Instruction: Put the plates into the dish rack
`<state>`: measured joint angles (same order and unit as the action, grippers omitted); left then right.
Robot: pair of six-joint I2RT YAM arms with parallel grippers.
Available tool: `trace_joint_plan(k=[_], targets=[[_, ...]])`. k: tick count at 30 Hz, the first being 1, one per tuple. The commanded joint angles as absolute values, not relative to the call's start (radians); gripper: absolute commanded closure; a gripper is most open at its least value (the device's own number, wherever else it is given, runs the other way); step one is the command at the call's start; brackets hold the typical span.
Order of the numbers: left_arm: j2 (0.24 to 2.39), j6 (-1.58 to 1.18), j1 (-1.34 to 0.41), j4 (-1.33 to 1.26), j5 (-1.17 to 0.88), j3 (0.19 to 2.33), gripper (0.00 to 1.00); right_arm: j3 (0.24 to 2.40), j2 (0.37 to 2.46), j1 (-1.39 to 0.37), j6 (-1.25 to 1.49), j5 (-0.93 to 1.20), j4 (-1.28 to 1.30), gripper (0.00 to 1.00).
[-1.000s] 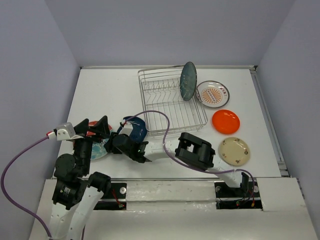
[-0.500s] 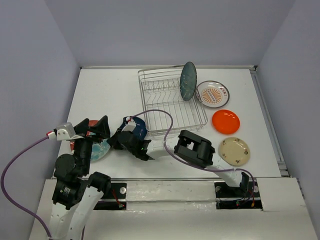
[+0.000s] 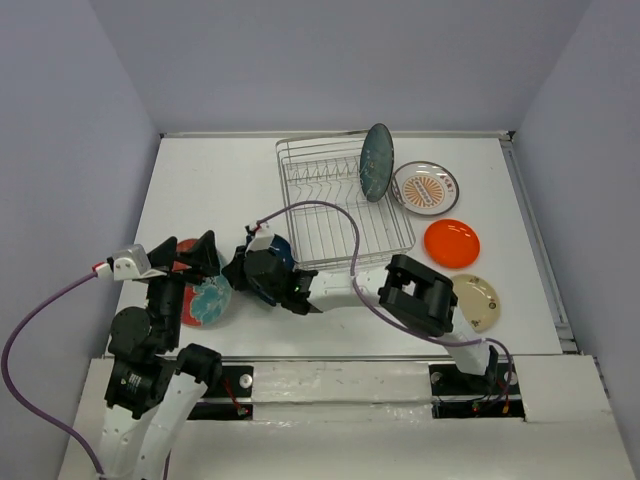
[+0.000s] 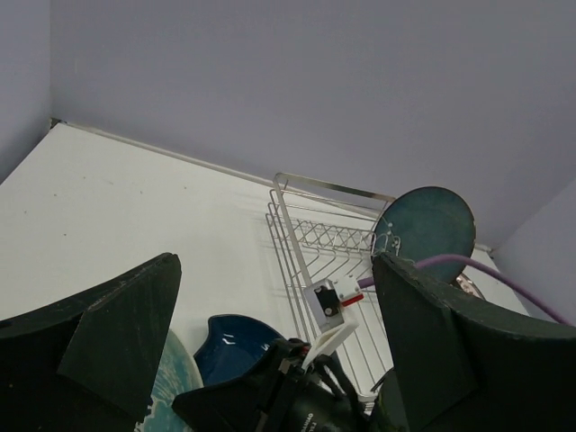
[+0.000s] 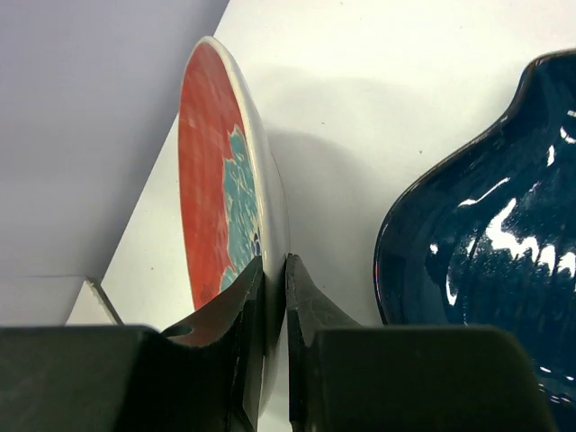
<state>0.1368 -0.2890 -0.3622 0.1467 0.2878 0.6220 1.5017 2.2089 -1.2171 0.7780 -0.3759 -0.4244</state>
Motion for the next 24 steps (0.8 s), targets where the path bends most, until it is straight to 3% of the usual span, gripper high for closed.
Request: trace_joint_plan(k=[1,13,24], targets=[[0.156,-0.276,-0.347,0.092,0.31,0.63,0.01,1.532,2.073,-1.18,0.735,-0.322,-0.534,0.93],[0.158,-0.276,-0.334,0.09,0.305,0.63,0.01,1.517,1.944,-0.98,0.905,-0.057,-0.62,0.93],[0.155,-0.276,-0.333,0.089,0.279,0.627,0.01,1.46,1.689,-0.798,0.757,-0.159,-0.488,0.93]])
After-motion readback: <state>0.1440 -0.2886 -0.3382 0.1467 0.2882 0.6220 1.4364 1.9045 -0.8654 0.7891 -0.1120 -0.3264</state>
